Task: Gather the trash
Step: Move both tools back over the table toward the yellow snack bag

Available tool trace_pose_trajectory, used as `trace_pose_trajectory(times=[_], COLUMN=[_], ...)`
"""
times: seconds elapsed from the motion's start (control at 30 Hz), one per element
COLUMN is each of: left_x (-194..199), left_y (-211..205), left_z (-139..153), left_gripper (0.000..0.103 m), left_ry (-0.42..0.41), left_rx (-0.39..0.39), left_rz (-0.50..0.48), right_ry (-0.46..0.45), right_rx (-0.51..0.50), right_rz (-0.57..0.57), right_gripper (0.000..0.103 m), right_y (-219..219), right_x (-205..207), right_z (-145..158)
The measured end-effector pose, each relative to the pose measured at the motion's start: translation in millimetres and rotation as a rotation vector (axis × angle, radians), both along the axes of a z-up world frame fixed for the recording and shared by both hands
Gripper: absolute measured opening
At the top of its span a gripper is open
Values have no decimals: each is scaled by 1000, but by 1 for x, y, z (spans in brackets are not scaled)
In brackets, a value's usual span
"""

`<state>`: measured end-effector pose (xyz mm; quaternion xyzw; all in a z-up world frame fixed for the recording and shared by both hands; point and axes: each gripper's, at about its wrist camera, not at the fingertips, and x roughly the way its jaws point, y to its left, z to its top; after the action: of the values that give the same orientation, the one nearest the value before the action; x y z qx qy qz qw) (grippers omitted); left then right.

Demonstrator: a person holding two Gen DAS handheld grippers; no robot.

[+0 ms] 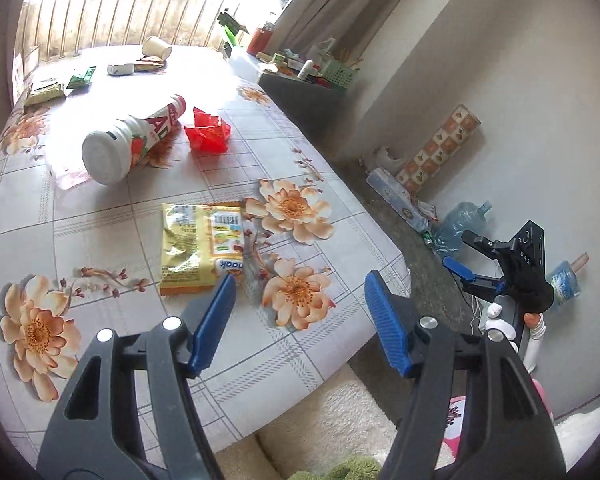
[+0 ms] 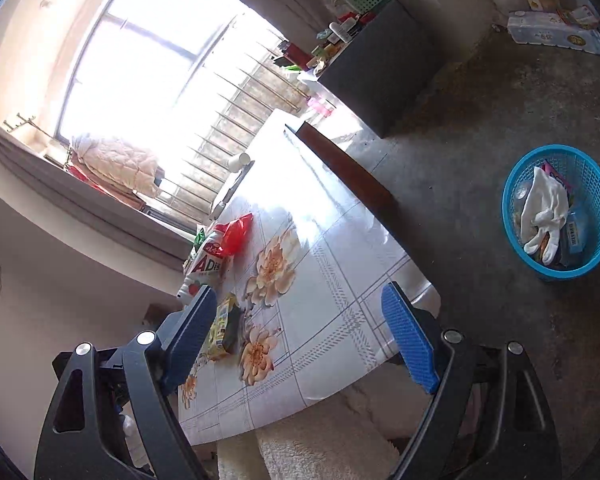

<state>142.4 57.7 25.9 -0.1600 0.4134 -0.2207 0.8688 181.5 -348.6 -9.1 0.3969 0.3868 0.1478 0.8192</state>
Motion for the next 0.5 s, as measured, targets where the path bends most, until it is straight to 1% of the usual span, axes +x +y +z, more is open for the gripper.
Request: trace_pose_trajectory(times=[0.1, 0.2, 0.37, 0.47, 0.5], left_x=[-4, -5, 12, 31, 39], left_y=[20, 34, 43, 46, 46], left_z=[-9, -22, -54, -65, -68], left_gripper=[63, 63, 63, 62, 61], left_ry=[-1, 7, 57, 73, 77], left_rx=[-6, -7, -43, -59, -54], left_rz=[53, 86, 146, 173, 181], right_ry=[16, 36, 93, 117, 120], right_rx=[35, 48, 7, -32, -50], right_rz=[77, 150, 259, 292, 298], right_gripper=[82, 82, 82, 82, 79], right_y=[38, 74, 126, 149, 154], right_x=[15, 28, 53, 64, 68], right_z=[2, 1, -7, -11, -12])
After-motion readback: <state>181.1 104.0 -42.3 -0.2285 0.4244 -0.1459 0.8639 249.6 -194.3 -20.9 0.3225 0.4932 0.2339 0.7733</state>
